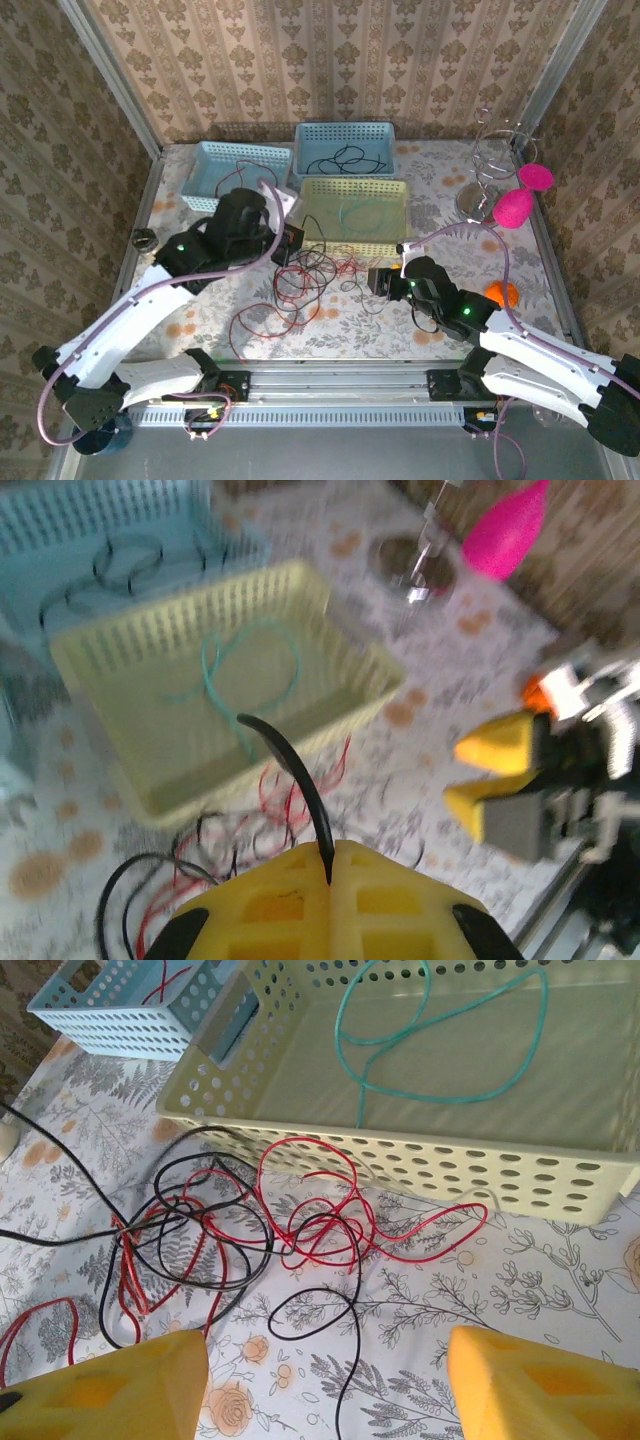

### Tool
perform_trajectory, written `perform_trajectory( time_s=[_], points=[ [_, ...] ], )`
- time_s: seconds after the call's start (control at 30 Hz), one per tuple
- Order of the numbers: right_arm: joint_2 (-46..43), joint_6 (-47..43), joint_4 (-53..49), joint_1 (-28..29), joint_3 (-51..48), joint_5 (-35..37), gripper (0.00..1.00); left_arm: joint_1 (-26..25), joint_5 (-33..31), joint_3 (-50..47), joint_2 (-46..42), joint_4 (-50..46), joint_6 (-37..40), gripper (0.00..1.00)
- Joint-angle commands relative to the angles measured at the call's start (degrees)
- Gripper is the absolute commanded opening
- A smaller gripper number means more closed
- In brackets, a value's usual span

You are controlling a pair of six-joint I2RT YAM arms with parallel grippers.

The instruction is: Untangle the cables

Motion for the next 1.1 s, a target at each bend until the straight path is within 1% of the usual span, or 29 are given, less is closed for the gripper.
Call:
perform_trajectory(
  time_s=[0.0, 0.17, 0.3, 0.37, 0.47, 0.57, 0.63, 0.7, 0.83, 0.93, 1.07],
  points=[
    [0.8, -0.3, 1.8, -0.2, 1.1, 0.6, 0.66, -0.1, 0.3, 7.3, -1.3, 2.0, 4.1, 0.0],
    [0.5, -0.3, 1.5, -0.3, 1.4, 0.5, 0.67, 0.3, -3.7, 14.5, -0.2, 4.8, 7.7, 0.0],
    [-0.8, -0.7, 0.4, -0.2, 1.2, 1.0, 0.67, 0.7, -4.2, 19.8, 1.5, 7.3, 10.1, 0.0],
    [-1.4, -0.9, -0.1, -0.3, 1.1, 1.5, 0.68, 1.0, -3.7, 23.6, 3.2, 7.6, 10.3, 0.0],
    [-2.0, -1.4, -0.2, -0.3, 1.2, 1.7, 0.69, 1.2, -1.1, 31.1, 7.0, 6.7, 9.8, 0.0],
    [-2.2, -4.9, 1.8, -0.4, 2.1, -1.4, 0.7, 1.3, 1.4, 36.0, 10.3, 5.7, 8.4, 0.0],
    [-1.9, -9.3, 3.4, -0.3, 4.0, -6.4, 0.69, 1.2, 2.4, 35.8, 11.3, 5.7, 7.5, 0.0],
    [-2.0, -13.9, 5.0, 0.4, 6.0, -10.3, 0.69, 1.2, 2.9, 32.8, 10.9, 6.8, 6.5, 0.0],
    [-1.0, -20.0, 9.6, 1.4, 8.5, -14.3, 0.7, 1.5, 2.6, 24.8, 8.7, 10.8, 3.9, 0.0],
    [2.9, -22.1, 15.2, 1.9, 10.0, -17.2, 0.71, 1.8, 3.7, 21.3, 7.3, 12.6, 1.8, 0.0],
    [11.5, -23.2, 22.9, 3.5, 13.0, -19.5, 0.73, 2.5, 4.9, 18.7, 6.8, 13.8, -0.2, 0.0]
  ],
)
